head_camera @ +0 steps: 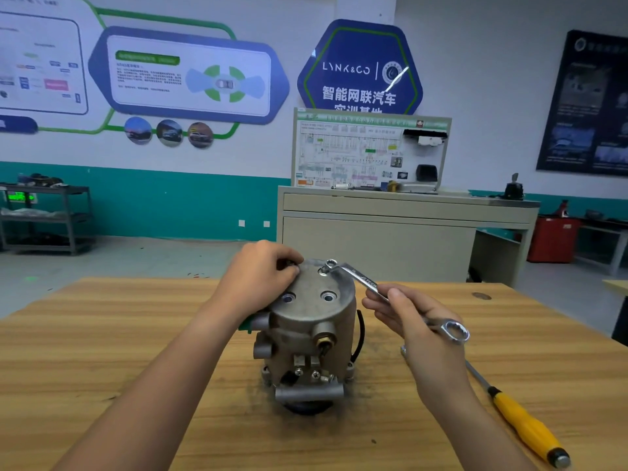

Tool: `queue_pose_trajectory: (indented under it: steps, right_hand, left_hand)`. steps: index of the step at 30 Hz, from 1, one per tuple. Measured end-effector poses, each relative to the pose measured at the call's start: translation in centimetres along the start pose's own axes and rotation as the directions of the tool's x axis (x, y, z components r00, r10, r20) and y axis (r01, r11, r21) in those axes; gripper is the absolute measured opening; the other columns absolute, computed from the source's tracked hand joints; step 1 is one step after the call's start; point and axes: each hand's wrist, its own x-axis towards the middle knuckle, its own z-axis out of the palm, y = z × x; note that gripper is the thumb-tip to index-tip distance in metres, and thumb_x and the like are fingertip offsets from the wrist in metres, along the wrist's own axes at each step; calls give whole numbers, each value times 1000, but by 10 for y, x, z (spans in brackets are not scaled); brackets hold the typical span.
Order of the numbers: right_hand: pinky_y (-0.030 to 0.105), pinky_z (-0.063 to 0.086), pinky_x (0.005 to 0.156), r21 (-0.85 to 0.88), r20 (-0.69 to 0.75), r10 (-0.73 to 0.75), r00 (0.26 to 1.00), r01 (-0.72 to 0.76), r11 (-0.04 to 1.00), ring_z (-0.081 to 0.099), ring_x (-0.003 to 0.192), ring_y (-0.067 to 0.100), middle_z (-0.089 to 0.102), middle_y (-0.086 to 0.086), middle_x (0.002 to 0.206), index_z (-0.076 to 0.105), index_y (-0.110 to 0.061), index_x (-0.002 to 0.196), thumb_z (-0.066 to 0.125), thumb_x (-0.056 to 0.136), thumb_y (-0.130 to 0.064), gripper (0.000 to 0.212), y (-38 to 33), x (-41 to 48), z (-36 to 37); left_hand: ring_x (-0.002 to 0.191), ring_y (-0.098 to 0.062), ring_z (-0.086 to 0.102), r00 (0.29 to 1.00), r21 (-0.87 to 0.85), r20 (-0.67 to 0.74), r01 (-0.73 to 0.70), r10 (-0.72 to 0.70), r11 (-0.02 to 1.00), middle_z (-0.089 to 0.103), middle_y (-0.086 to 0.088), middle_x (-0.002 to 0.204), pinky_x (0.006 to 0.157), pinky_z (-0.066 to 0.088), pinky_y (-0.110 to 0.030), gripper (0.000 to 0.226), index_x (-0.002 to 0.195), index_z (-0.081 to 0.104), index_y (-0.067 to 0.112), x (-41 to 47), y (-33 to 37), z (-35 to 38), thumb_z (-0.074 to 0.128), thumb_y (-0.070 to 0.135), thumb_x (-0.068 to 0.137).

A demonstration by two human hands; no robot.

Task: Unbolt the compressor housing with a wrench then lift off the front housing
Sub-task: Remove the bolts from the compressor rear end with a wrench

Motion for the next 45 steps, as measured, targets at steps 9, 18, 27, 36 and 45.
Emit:
queue_pose_trajectory:
  steps: [9, 18, 27, 36, 45]
  right_hand:
    - [16, 53, 63, -68, 63, 71, 995, -67, 995, 70, 69, 14, 72, 3, 71, 69, -12, 77, 52, 90, -5, 23, -19, 6, 5]
    - [22, 55, 65, -139, 41, 141, 989, -134, 981, 69, 68, 16, 69, 9, 64, 68, -19, 83, 50, 92, -13, 21, -17, -4, -2]
    - [31, 50, 73, -74, -24, 233, 972, -235, 969, 65, 67, 21, 66, 8, 59, 66, -15, 83, 47, 93, -13, 21, -20, 2, 2]
    - [33, 45, 83, -261, -78, 78, 994, -95, 961, 61, 93, 12, 67, -4, 88, 66, -27, 81, 50, 92, -15, 23, -6, -6, -10]
    - [28, 54, 82, -166, -33, 149, 988, -153, 974, 65, 97, 16, 69, 1, 100, 65, -21, 89, 47, 94, -12, 21, -1, -5, -18]
  left_hand:
    - [93, -18, 62, 989, -8, -123, -83, 82, 997, 71, 1, 96, 87, 49, -35, 16, 99, 73, 15, 3, -1, 0, 64, 19, 87]
    - [62, 12, 56, 928, -191, -342, 85, -148, 978, 65, 0, 82, 65, 42, -7, 10, 90, 68, 17, -14, -69, -68, 70, 11, 82]
    - [76, -17, 59, 893, -19, -63, 446, -447, 895, 68, -7, 91, 68, 42, -24, 14, 95, 70, 2, -100, -200, -60, 67, -1, 81]
    - [80, -14, 64, 919, 50, 81, 383, -386, 922, 67, 3, 89, 68, 44, -24, 21, 88, 60, 26, -126, -233, -17, 67, 6, 83]
    - [93, -14, 65, 942, 135, 176, 266, -287, 955, 67, 12, 100, 76, 46, -23, 40, 122, 55, 21, -122, -232, 9, 65, 11, 84]
